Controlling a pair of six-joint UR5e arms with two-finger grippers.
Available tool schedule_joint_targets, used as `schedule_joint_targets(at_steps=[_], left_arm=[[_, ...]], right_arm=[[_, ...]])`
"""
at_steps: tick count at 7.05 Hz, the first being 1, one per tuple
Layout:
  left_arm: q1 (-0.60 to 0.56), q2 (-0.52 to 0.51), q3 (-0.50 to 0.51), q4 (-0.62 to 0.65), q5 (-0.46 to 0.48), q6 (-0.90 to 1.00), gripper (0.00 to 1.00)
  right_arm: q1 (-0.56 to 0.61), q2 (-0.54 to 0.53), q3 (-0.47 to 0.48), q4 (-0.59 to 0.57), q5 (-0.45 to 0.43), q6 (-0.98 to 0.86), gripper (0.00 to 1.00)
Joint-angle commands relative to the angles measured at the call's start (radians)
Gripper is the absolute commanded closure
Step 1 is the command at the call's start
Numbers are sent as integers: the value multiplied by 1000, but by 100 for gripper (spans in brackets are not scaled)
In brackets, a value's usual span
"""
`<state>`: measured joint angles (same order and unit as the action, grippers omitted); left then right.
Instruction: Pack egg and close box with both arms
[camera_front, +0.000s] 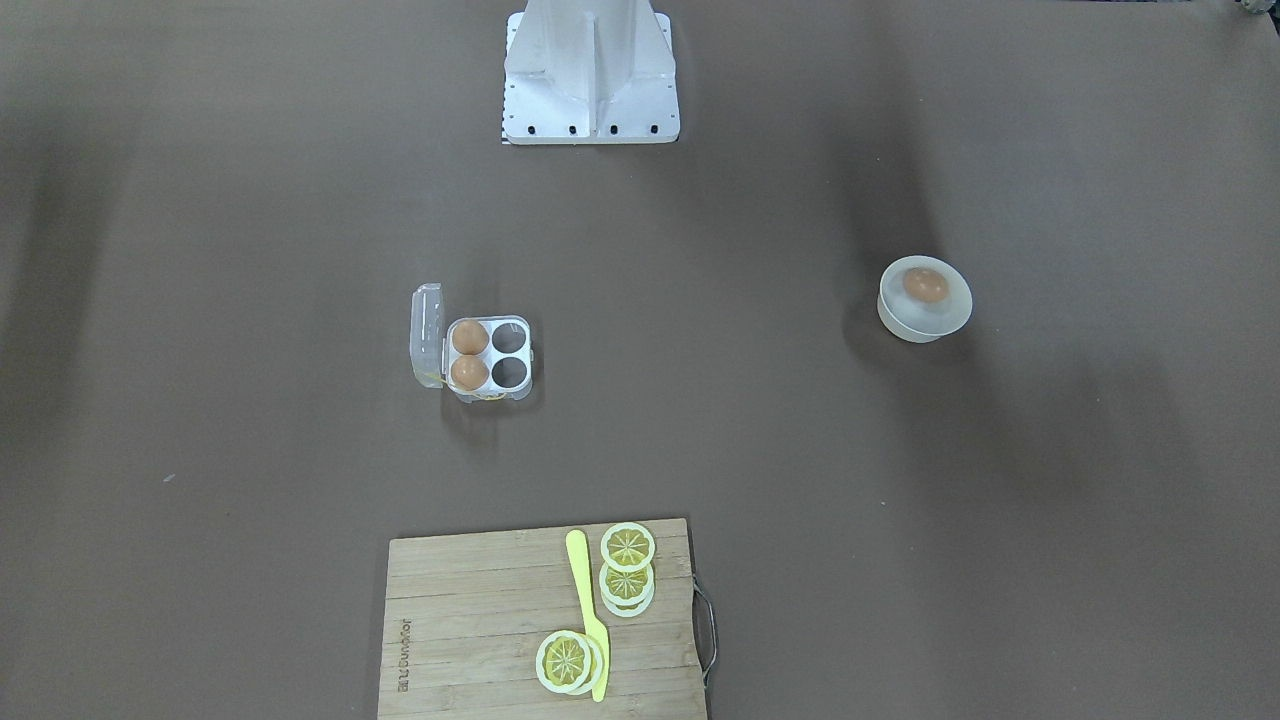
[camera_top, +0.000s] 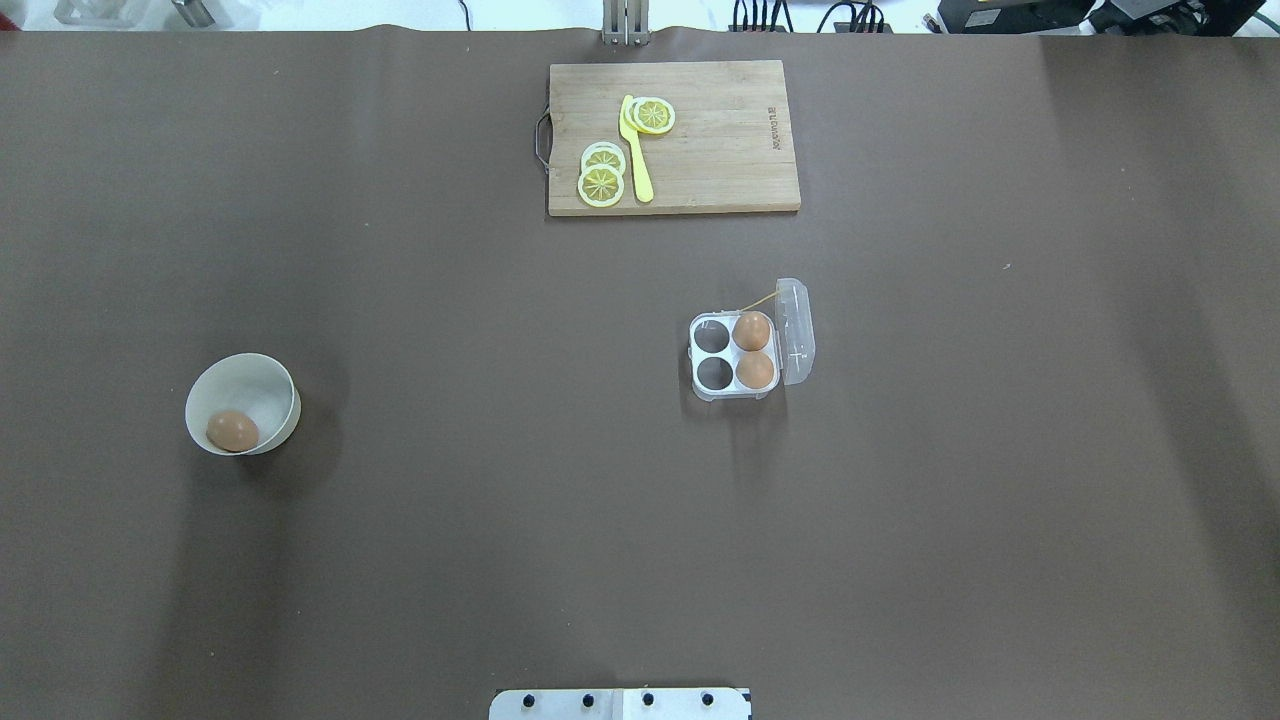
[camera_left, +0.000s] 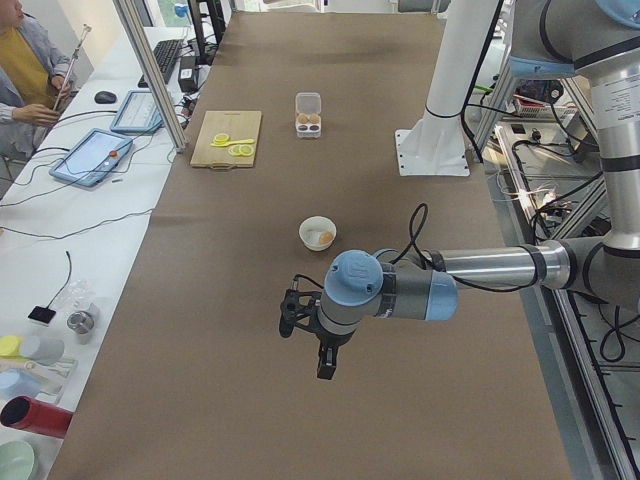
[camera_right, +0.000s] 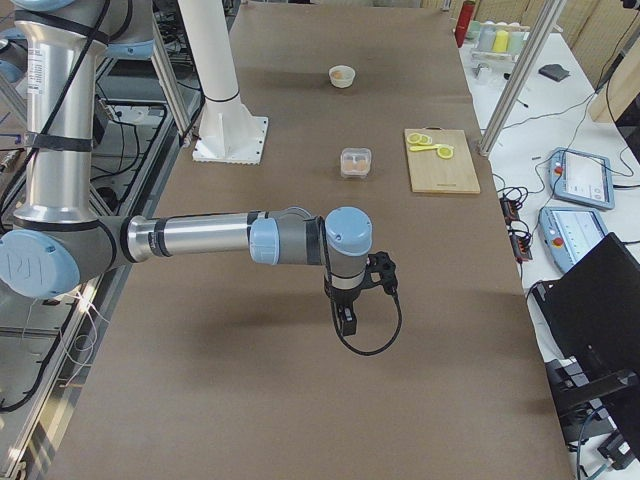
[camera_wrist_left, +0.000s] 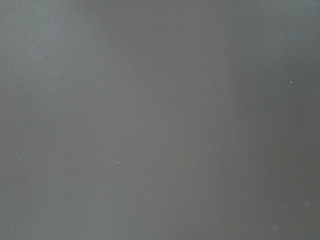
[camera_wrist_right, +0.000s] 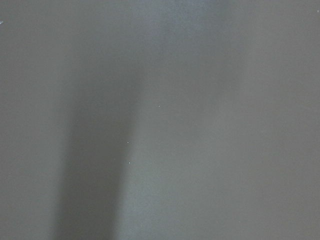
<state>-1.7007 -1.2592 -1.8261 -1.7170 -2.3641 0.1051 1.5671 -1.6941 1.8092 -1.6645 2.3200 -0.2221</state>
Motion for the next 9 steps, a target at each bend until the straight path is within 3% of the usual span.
schedule_joint_targets(at_steps=[1,9], left_arm=[[3,15,-4,-18,-1,1,2],[4,18,-7,-27,-7,1,2]], right_arm=[[-1,-1,5,0,5,4,0],[-1,-13,4,0,32,10,0]])
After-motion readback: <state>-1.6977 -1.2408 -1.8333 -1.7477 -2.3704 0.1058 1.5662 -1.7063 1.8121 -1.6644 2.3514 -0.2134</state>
